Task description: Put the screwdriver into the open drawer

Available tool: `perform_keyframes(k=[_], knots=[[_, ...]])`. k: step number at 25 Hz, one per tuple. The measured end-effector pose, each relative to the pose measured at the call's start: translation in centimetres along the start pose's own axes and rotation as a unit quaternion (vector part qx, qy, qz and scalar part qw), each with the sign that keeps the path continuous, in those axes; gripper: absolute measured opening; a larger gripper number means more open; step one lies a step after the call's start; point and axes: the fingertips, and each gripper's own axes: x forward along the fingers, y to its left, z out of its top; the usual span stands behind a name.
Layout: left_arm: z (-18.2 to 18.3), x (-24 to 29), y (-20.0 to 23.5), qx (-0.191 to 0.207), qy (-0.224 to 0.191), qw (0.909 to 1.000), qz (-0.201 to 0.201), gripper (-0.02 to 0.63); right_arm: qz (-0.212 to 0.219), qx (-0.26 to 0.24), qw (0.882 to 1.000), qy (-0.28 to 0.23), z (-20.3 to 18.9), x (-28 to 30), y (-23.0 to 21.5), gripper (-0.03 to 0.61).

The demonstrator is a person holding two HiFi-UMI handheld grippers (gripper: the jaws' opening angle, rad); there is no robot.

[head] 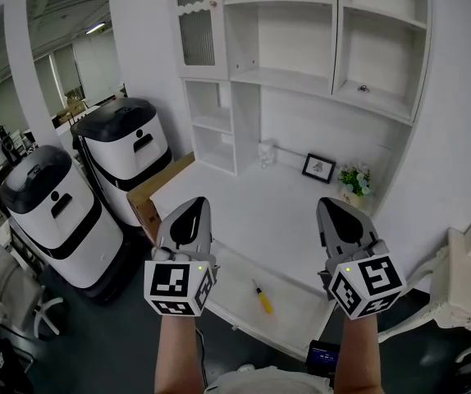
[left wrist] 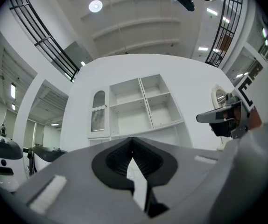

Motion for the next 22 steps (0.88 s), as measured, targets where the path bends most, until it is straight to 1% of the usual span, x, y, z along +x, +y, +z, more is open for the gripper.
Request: perform_keyframes(k=[4,8,12,22], knots=[[0.6,-0.1,0.0,0.027,-0.002,0.9996,0.008,0.009,-0.023,-0.033,0.999,-0.022,2.3,-1.1,-0.6,0.008],[1.2,-0.3,0.1,0.039,-0.006,0.9991,0.015,0.009,-0.039,-0.050,0.997,-0.035,3.3,-1.9,-1.1,0.006],[1.8,-0.5,0.1,0.042,-0.013,0.9989,0.019,0.009,-0.038,-0.053,0.997,-0.038,3.5,-2.2,-1.2,0.006],[1.8,-0.8,0.0,0.040,-0.015,0.9989,0.020,0.009,-0.031,-0.057,0.997,-0.036,3.4,-2.5,-1.1,0.006]])
